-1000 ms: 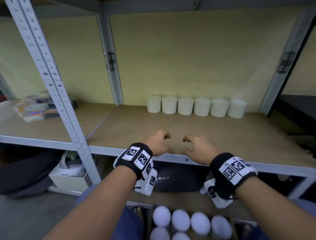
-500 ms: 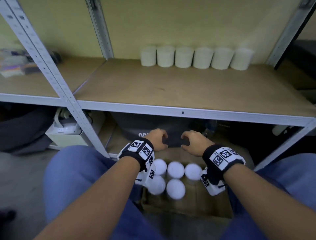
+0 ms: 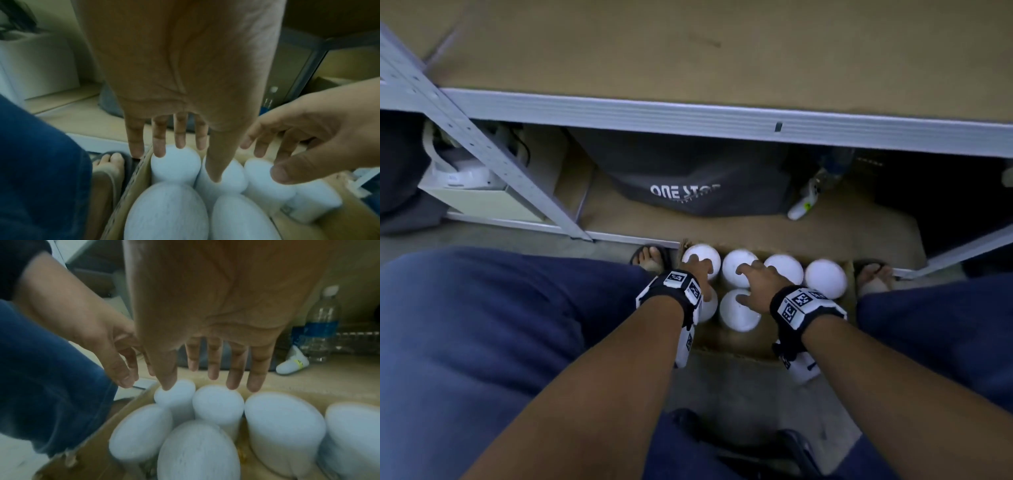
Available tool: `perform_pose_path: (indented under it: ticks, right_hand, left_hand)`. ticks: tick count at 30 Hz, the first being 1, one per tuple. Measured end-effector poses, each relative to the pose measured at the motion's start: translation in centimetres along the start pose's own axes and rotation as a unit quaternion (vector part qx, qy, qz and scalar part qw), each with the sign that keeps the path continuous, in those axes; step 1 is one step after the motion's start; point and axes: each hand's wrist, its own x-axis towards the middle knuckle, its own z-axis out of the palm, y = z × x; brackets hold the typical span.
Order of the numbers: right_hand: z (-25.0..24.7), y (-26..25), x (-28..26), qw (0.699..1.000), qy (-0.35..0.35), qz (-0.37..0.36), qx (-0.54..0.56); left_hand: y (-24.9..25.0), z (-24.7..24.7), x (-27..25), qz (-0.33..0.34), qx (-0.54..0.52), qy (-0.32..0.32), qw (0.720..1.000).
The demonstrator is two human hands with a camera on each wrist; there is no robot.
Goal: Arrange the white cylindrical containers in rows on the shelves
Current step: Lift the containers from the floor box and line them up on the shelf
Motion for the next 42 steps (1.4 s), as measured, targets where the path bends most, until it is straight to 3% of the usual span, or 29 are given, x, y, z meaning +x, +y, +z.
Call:
perform_pose_path:
  ticks: [4,9,12,14,18,23,30,35,42]
  right_hand:
    - [3.0,0.5,1.2,1.0,-0.008,-0.006,-0.017]
    - [5.6,1.1,1.4,0.999,0.004,0.004,-0.043]
    - [6.7,0.7,1.9,0.999,0.015,0.014,-0.034]
    - [7.3,0.4,2.1,0.999,0.02,0.012,-0.025]
    - [8.0,-0.2,2.6,1.0,0.007,0.017,-0.016]
    - [7.9,-0.4,2.8,0.999,0.014,0.017,0.031]
    - [5.8,-0.1,1.7,0.999,0.016,0.032,0.005]
    - [1.7,0.3,0.6,0.998,-0.044,0.036,0.008]
    - [-6.3,0.8,-4.1,0.999,0.036,-0.012,-0.004]
  left_hand:
    - [-0.4,2.9,1.6,-0.016,-0.005,-0.029,0.999]
    - [-0.3,7.3,2.5,-0.011,0.061,0.053,0.997]
    - [-0.7,9.2,3.4,-0.02,0.093,0.066,0.993]
    - [-1.2,9.9,4.3,-0.031,0.071,0.071,0.994]
    - [-0.8,9.7,3.3,-0.02,0.127,0.098,0.987]
    - [-1.2,9.8,3.4,-0.014,0.092,0.115,0.989]
    - [-0.3,7.4,2.8,-0.041,0.019,0.067,0.997]
    - [1.3,2.7,0.9,-0.021,0.004,0.034,0.999]
    - [4.2,-4.9,-4.2,0.045,0.029,0.091,0.994]
